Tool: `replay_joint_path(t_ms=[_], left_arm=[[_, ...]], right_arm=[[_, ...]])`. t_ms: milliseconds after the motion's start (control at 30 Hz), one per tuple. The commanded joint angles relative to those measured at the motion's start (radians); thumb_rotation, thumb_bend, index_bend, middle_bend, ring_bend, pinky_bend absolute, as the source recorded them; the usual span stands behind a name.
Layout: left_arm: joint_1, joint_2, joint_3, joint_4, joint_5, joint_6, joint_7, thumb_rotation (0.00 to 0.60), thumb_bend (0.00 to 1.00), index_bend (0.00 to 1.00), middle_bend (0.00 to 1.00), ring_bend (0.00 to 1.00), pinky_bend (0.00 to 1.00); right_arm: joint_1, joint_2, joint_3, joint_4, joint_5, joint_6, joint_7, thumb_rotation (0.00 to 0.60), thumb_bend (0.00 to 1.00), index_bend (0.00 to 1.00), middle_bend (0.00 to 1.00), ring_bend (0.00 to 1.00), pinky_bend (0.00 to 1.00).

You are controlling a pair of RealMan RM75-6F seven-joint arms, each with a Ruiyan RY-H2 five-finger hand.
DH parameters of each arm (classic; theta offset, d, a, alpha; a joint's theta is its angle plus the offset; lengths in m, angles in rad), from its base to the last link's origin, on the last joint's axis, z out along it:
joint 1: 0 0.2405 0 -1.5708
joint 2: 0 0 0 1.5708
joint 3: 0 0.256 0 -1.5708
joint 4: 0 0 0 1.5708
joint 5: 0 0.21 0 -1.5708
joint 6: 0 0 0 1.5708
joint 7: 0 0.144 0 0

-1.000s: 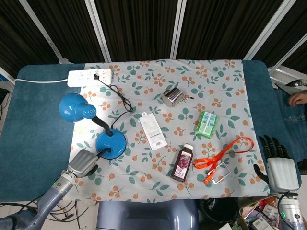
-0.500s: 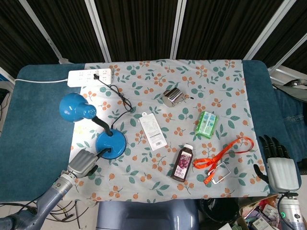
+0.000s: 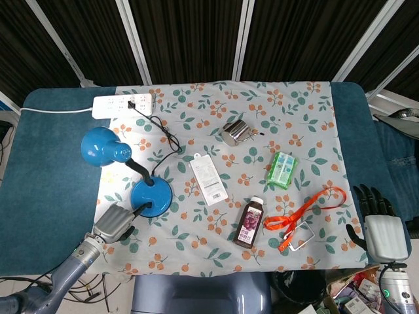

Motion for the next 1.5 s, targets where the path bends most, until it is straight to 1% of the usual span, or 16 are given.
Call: replay_joint_path(t_ms=[33, 867, 1100, 1233, 1333, 1433, 1500], left_arm=[[0.000, -0.001, 0.000, 0.002, -0.001, -0.001, 0.001, 0.600, 0.48, 0.10, 0.74, 0.65, 0.73], [-0.008, -0.004, -0.007, 0.012, -0.037, -0.031, 0.008, 0.600, 0.48, 0.12, 0.74, 0.65, 0.73], [0.000, 0.028, -0.024, -0.039, -0.005, 0.033, 0.012, 0.600, 0.48, 0.12, 0.74, 0.65, 0.73], [0.010, 0.067, -0.037, -0.092, 0.021, 0.089, 0.015, 0.600, 0.48, 0.12, 0.73, 0.64, 0.73], [0.025, 0.126, -0.032, -0.164, 0.048, 0.132, 0.018, 0.600, 0.46, 0.11, 0.68, 0.60, 0.72], [0.041, 0.197, -0.016, -0.238, 0.071, 0.160, 0.033, 0.600, 0.40, 0.09, 0.55, 0.50, 0.66], [0.053, 0.230, -0.008, -0.269, 0.084, 0.183, 0.042, 0.600, 0.38, 0.09, 0.49, 0.44, 0.61]], right_arm=[[0.000, 0.000, 0.000, 0.000, 0.000, 0.000, 0.000, 0.600, 0.22, 0.01, 0.06, 0.07, 0.17], [0.000, 0.000, 0.001, 0.002, 0.000, 0.002, 0.001, 0.600, 0.22, 0.01, 0.06, 0.07, 0.17], [-0.001, -0.001, 0.001, 0.002, -0.002, 0.005, 0.002, 0.600, 0.22, 0.01, 0.06, 0.07, 0.17], [-0.001, -0.001, 0.001, 0.002, -0.004, 0.005, 0.000, 0.600, 0.22, 0.01, 0.06, 0.07, 0.17], [-0.001, -0.002, 0.002, 0.002, -0.003, 0.006, -0.002, 0.600, 0.22, 0.01, 0.06, 0.07, 0.17], [-0.001, -0.003, 0.002, 0.001, -0.002, 0.007, -0.004, 0.600, 0.22, 0.01, 0.06, 0.07, 0.17], [-0.001, -0.004, 0.002, 0.001, -0.003, 0.008, -0.005, 0.600, 0.22, 0.01, 0.06, 0.07, 0.17]])
